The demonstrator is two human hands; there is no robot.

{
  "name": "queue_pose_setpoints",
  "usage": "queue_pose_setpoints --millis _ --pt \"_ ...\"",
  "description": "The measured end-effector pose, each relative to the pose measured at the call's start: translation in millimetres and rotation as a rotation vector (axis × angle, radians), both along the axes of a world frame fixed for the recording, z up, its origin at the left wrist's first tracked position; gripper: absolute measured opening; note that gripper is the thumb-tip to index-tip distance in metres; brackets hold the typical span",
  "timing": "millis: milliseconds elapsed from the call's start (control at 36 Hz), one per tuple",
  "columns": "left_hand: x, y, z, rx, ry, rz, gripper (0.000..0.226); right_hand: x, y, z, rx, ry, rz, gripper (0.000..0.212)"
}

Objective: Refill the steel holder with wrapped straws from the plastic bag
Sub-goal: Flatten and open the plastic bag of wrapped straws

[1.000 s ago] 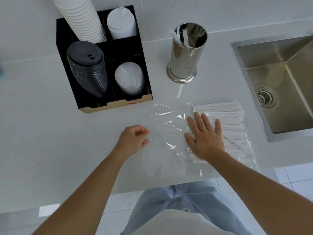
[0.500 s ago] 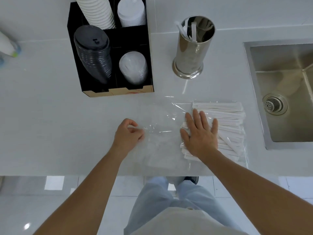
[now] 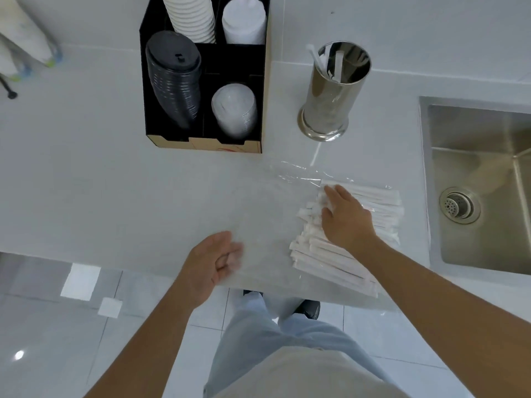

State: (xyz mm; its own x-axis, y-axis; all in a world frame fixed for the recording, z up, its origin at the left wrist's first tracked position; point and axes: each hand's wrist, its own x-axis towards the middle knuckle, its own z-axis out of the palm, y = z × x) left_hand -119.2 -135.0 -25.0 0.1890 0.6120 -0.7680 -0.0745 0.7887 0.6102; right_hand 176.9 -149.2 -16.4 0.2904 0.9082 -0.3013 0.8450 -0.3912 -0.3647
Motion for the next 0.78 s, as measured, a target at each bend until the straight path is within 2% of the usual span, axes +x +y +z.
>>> queue_pose_setpoints --millis 83,111,194,222,306,389,528,639,778 --pt "1.7 -14.1 0.4 0.031 -0.050 0.018 0.027 18.9 3.7 1.7 0.000 0.049 -0.019 0.056" --pt "4.1 -19.0 0.8 0.038 -0.069 0.034 0.032 25.1 5.1 2.4 0.012 0.067 -0.017 0.058" --pt "15.3 -33.2 -0.9 0.037 -0.091 0.064 0.069 42.4 10.2 4.5 0.049 0.083 0.012 0.059" --pt "20.0 -38.7 -1.3 0.031 -0.095 0.073 0.070 48.1 12.2 5.4 0.051 0.077 0.018 0.059" --pt "35.1 -55.5 -1.0 0.028 -0.085 0.087 0.050 63.6 20.5 7.3 0.002 0.008 0.017 0.057" --pt "52.7 -68.8 -2.7 0.020 -0.010 0.045 0.045 76.8 29.6 8.0 -0.111 -0.069 0.035 0.052" --pt "81.1 -81.2 3.9 0.039 0.063 -0.142 0.010 92.1 43.7 7.7 -0.149 -0.037 0.082 0.041" --pt "102.3 -90.3 4.8 -0.001 0.090 -0.181 0.008 98.4 55.8 8.0 -0.170 -0.018 0.087 0.036" --pt "119.2 -97.4 7.2 -0.019 0.162 -0.212 0.024 102.5 65.7 10.3 -0.236 -0.048 0.125 0.017"
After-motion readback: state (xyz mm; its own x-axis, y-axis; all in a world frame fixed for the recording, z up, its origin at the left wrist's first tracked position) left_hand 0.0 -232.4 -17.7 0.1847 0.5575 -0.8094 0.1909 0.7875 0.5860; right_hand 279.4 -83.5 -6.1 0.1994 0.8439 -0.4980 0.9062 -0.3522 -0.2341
